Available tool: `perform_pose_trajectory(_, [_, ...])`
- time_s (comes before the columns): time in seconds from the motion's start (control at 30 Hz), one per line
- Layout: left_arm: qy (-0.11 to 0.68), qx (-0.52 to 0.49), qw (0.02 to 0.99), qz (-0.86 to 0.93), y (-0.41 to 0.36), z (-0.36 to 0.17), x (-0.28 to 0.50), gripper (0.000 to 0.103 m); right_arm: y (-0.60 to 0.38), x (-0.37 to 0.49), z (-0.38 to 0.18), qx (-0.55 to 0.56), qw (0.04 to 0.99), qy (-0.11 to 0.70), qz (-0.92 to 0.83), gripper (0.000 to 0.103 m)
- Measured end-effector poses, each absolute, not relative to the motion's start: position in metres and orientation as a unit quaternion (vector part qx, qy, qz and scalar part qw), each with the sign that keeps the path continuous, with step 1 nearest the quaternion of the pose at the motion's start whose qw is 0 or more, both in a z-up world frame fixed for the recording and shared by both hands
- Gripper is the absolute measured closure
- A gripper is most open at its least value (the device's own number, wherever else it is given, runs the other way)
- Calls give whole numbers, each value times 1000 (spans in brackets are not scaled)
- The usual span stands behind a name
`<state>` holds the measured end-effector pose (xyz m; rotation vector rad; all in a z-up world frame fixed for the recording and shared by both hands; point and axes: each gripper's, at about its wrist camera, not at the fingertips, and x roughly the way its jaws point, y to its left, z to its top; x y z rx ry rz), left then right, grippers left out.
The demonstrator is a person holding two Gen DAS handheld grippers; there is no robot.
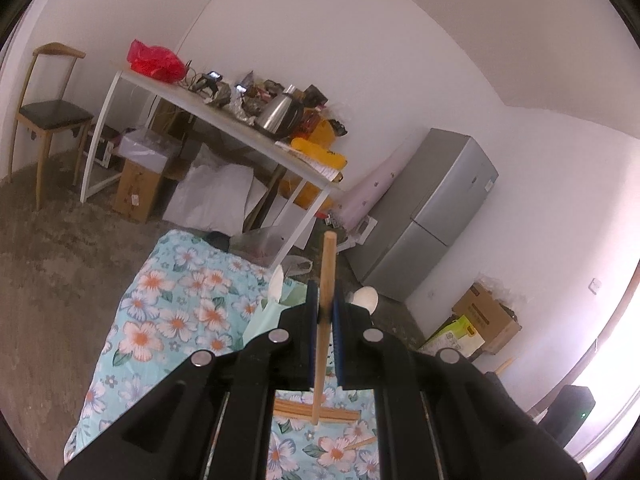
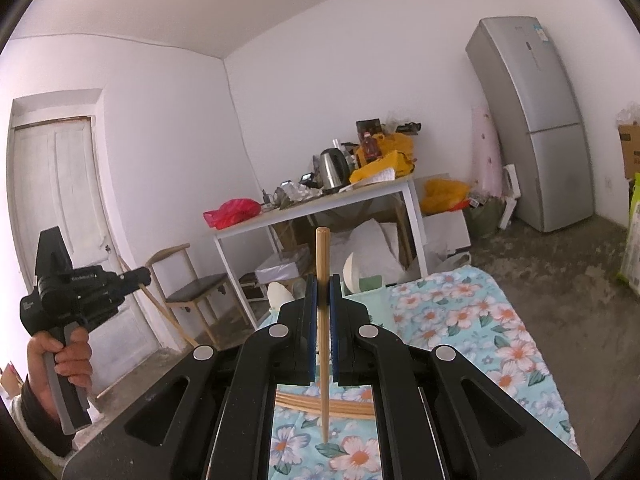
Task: Organize utensils
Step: 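Carry the upright chopstick over the holder with the left tool while the right tool holds its chopstick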
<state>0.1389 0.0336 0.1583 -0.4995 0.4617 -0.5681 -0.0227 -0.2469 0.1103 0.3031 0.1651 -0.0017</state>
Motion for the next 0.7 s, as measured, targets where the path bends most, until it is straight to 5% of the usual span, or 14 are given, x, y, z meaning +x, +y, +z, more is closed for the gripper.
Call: perform_pose_trajectory(0.7, [115,-242,921,-284,5,225,172,97,-254,-19,108,177,981,81,6,99])
